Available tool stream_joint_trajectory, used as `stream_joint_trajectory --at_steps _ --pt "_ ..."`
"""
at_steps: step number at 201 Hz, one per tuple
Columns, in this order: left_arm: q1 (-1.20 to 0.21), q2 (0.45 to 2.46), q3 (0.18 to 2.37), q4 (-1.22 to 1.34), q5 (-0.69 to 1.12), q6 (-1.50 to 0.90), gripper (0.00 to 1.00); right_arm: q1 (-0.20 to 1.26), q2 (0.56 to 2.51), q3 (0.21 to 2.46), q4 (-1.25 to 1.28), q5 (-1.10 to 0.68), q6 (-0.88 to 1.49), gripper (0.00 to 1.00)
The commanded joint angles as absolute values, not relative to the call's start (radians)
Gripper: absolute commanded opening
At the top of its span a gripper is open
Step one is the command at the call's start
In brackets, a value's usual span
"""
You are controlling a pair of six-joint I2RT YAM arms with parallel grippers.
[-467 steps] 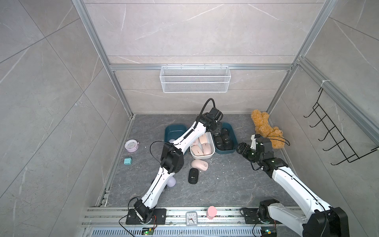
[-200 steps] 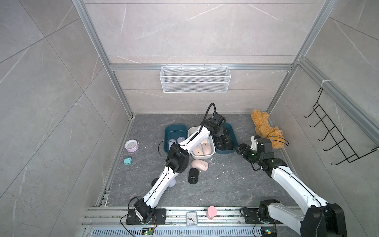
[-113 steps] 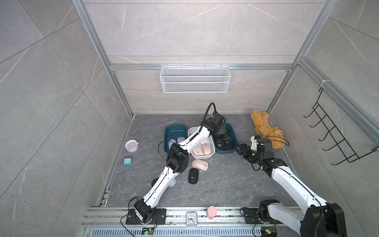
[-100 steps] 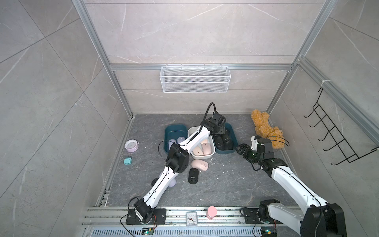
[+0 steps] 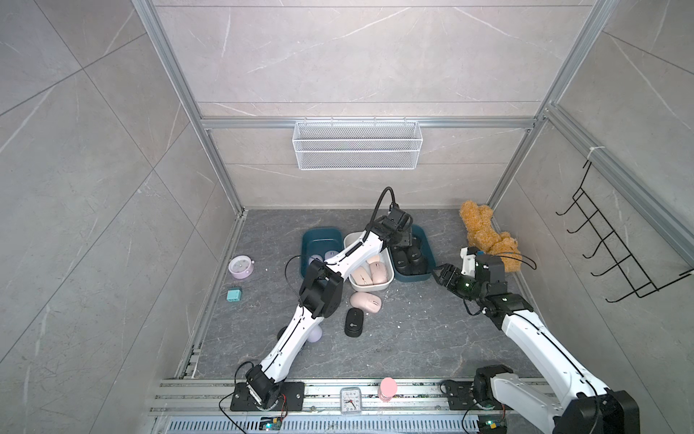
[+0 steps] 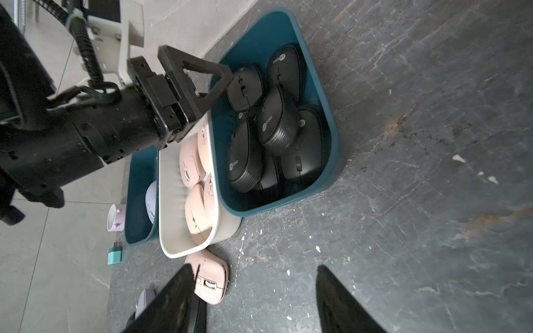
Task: Place the mice by color into the storage box
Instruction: Place the mouse in the storage box, then pick up the mouse from the center of the board.
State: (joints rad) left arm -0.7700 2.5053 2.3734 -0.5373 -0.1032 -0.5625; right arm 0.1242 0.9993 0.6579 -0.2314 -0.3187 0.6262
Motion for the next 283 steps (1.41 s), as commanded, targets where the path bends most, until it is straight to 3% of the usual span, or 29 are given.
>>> stream_joint_trajectory --at_steps 1,36,84,164,222,283 --pt "-0.773 2.294 2.314 -0.424 -0.117 -0.522 0.7 0.136 0.965 0.701 -0.314 -0.328 0.567 0.67" --pt "-0.771 2.122 2.101 -0.33 -0.124 -0.506 0.7 0.234 0.964 0.752 -0.386 -0.265 0.518 0.68" --pt "-0.741 1.838 1.727 -0.251 -0.134 -0.497 0.7 0.5 1.029 0.834 -0.446 -0.115 0.473 0.68" --pt "-0.488 1.171 1.017 -0.28 -0.057 -0.614 0.72 0.948 1.12 0.849 -0.439 0.254 0.724 0.68" --pt "-0.291 0.81 0.805 -0.525 -0.017 -0.585 0.73 1.173 1.427 1.027 -0.511 0.348 0.882 0.7" --pt "-0.243 0.72 0.75 -0.573 0.026 -0.568 0.75 1.221 1.635 1.131 -0.528 0.341 1.005 0.73"
